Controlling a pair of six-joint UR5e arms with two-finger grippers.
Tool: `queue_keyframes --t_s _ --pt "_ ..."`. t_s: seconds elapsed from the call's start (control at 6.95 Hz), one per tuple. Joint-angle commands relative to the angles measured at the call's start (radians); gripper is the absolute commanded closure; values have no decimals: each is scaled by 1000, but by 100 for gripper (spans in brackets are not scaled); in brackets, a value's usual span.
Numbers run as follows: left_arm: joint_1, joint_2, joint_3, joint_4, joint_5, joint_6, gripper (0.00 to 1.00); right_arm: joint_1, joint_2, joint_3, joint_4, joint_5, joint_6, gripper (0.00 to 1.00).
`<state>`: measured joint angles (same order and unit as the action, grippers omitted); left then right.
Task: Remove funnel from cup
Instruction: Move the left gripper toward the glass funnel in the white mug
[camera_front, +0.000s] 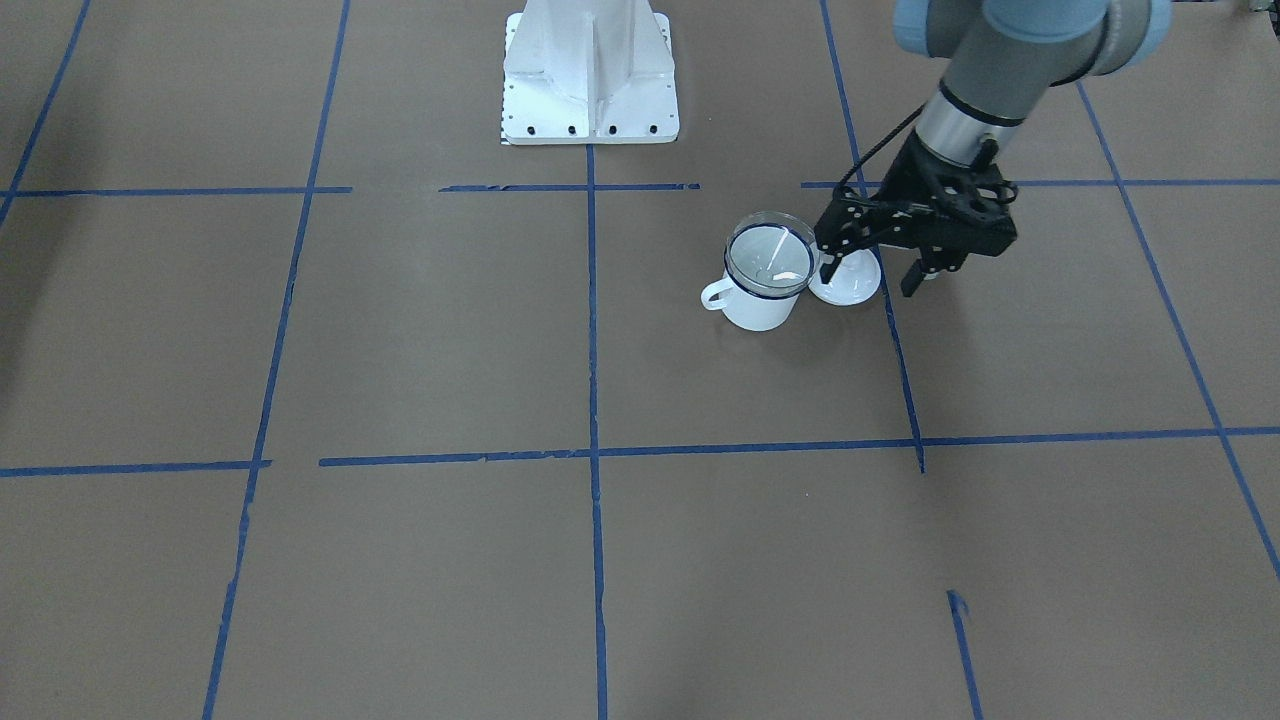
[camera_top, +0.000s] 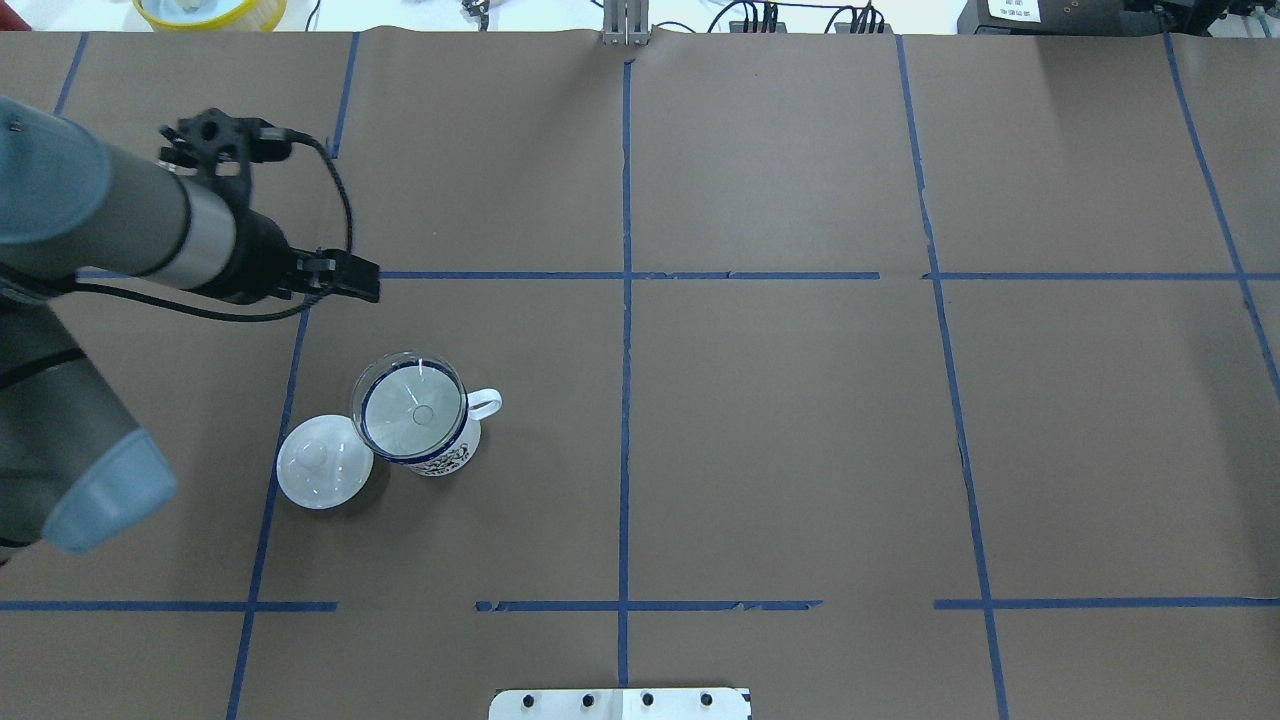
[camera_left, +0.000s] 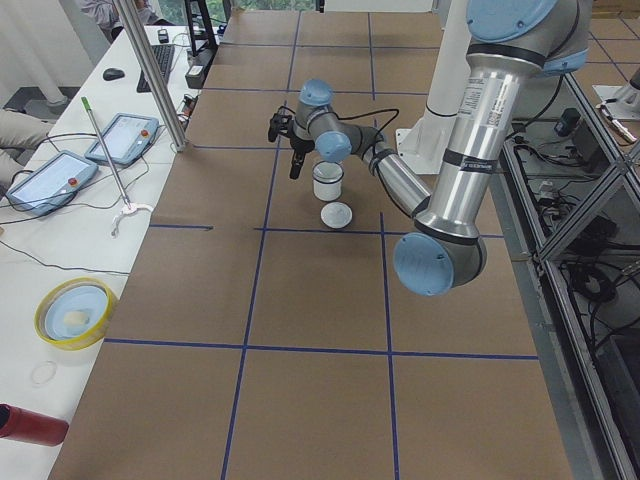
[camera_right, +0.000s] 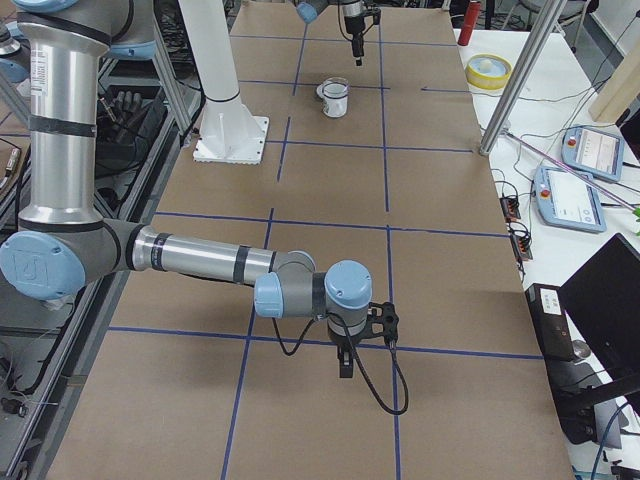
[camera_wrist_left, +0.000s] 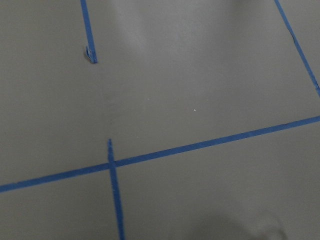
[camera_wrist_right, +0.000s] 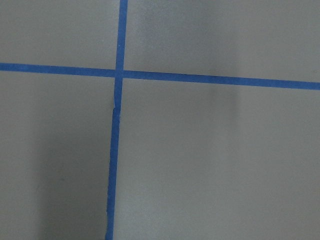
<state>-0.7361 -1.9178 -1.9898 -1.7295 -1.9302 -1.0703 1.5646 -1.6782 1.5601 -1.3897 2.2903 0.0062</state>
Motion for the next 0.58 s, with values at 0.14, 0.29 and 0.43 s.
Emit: queue_keyframes --t_s 0.14,0.29,0.43 --pt "180 -144 55 172 117 -198 7 0 0 0 0 0 0 0" --pt "191 -153 81 165 122 -200 7 0 0 0 0 0 0 0" --pt "208 -153 83 159 120 -201 8 0 0 0 0 0 0 0"
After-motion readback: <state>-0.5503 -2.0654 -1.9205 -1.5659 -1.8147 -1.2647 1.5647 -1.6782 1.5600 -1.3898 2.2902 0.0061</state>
